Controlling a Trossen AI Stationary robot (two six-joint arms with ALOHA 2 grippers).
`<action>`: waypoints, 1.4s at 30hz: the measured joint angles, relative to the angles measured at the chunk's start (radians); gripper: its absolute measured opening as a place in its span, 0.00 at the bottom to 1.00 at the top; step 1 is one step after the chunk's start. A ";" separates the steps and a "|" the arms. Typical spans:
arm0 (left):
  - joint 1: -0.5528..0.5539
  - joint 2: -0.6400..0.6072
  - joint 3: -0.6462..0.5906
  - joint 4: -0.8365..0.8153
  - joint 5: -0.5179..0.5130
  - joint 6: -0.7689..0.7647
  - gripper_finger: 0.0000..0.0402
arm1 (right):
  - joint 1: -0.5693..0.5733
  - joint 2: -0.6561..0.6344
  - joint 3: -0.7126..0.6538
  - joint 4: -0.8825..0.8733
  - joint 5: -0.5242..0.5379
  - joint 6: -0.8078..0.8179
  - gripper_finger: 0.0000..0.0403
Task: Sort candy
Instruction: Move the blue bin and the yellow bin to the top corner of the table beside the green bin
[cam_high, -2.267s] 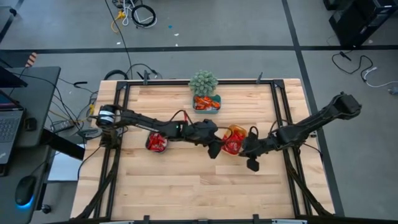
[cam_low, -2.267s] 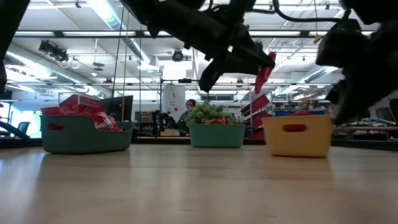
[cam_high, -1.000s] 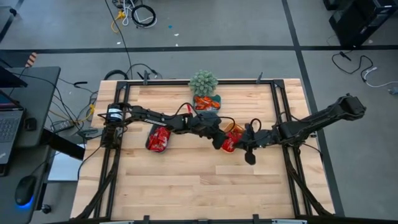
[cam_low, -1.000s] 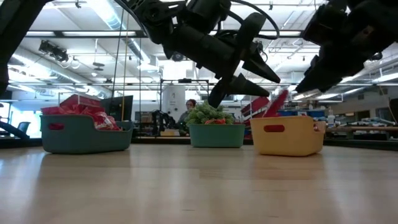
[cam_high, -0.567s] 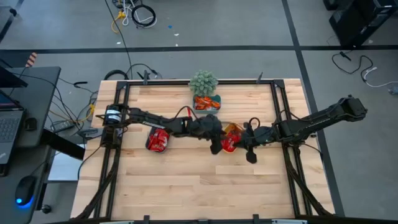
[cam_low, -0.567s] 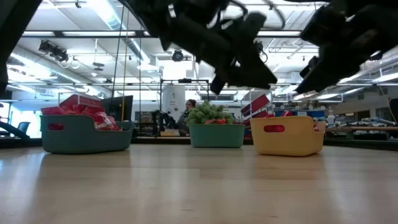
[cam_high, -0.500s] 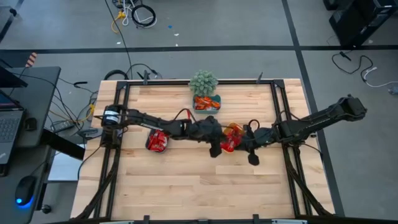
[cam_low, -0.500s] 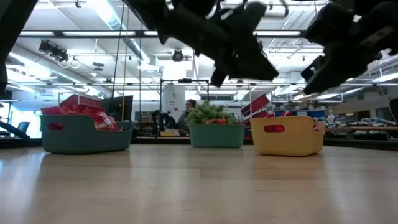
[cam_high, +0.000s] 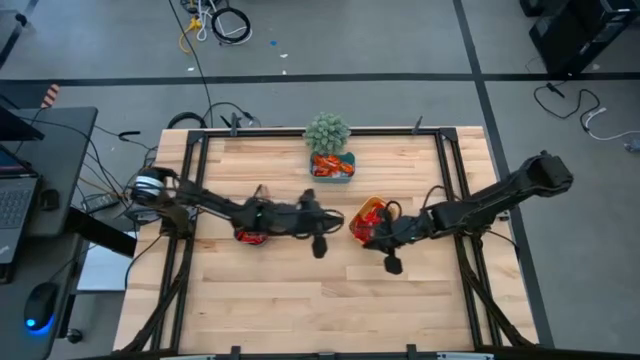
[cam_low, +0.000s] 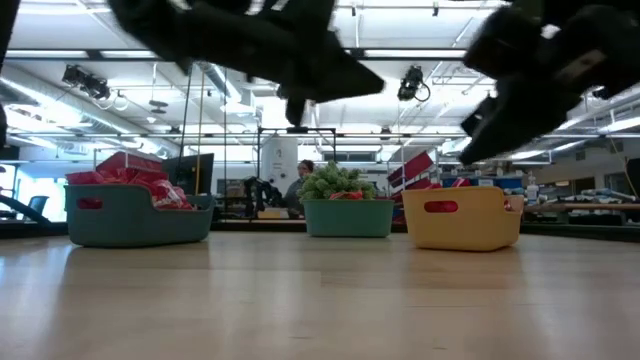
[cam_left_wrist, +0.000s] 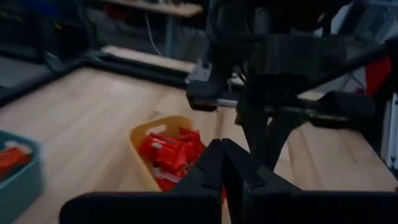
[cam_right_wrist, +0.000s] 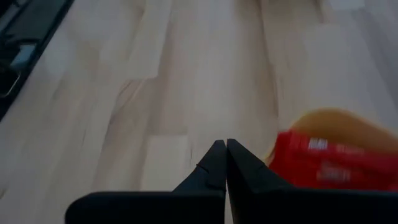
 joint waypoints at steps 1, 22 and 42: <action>-0.009 -0.019 -0.040 0.038 -0.032 0.001 0.01 | -0.003 0.025 0.023 -0.003 0.002 -0.001 0.00; -0.179 -0.195 -0.271 0.162 -0.489 0.106 0.00 | -0.185 0.502 0.592 -0.628 0.269 -0.130 0.00; -0.249 -0.195 -0.269 0.238 -0.542 0.085 0.00 | -0.161 0.064 0.319 -0.791 -0.145 -0.143 0.00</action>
